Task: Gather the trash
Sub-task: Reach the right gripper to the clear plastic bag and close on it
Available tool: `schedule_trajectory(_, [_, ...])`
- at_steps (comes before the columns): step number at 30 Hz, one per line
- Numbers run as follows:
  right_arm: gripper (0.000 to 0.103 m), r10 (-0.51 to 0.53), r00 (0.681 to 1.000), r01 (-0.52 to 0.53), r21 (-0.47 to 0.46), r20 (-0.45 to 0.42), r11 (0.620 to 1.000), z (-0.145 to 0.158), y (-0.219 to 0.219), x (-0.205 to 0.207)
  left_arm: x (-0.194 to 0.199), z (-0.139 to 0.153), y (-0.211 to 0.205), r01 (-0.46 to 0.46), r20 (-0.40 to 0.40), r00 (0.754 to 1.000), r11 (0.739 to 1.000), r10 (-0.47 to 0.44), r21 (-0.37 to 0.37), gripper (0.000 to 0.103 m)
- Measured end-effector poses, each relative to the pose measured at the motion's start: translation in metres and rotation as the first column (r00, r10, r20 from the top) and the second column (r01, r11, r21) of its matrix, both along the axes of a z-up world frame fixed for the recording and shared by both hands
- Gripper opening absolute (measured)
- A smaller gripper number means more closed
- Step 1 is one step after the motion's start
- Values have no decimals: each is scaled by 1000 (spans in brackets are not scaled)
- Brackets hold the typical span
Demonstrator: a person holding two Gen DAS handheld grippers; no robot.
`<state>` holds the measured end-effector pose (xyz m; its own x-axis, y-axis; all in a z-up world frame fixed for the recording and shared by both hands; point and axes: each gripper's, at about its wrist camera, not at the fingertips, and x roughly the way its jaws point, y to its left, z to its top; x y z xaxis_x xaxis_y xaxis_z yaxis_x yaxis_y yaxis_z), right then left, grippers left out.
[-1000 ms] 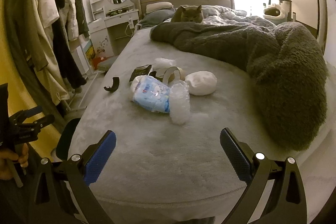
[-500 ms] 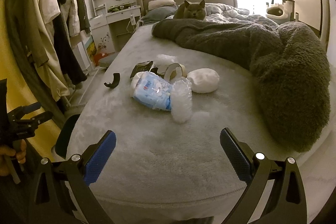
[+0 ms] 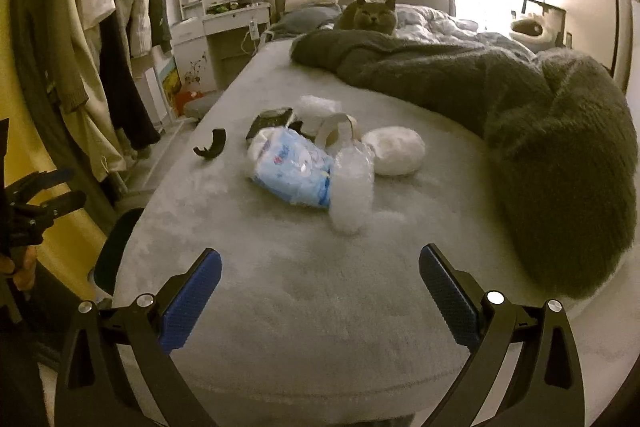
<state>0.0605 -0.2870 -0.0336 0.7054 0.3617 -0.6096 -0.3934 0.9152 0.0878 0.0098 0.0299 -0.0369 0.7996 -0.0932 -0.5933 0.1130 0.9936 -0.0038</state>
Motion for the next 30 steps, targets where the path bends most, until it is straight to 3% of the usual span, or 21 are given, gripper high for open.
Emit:
schedule_trajectory(3, [85,-13,1000,13,35,-3,999,0,-3,10,8,3,-2,30,13,999,999,-29,-28,100])
schedule_trajectory(5, [83,-17,1000,18,53,-18,998,-3,-5,19,11,5,-2,33,23,999,999,-32,-32,100])
schedule_trajectory(12, [58,-1,1000,1,47,-1,999,-1,5,35,35,3,4,8,1,1000,996,-8,-83,99])
schedule_trajectory(18, [51,-46,999,47,29,-10,998,2,4,46,55,4,-2,43,13,999,996,-42,-72,97])
schedule_trajectory(23, [45,-72,996,74,28,-61,997,-6,4,63,74,3,-10,80,-4,997,995,-80,-55,88])
schedule_trajectory(30, [28,-92,991,97,41,-97,994,-4,3,72,101,-5,-18,97,-58,993,992,-102,-85,83])
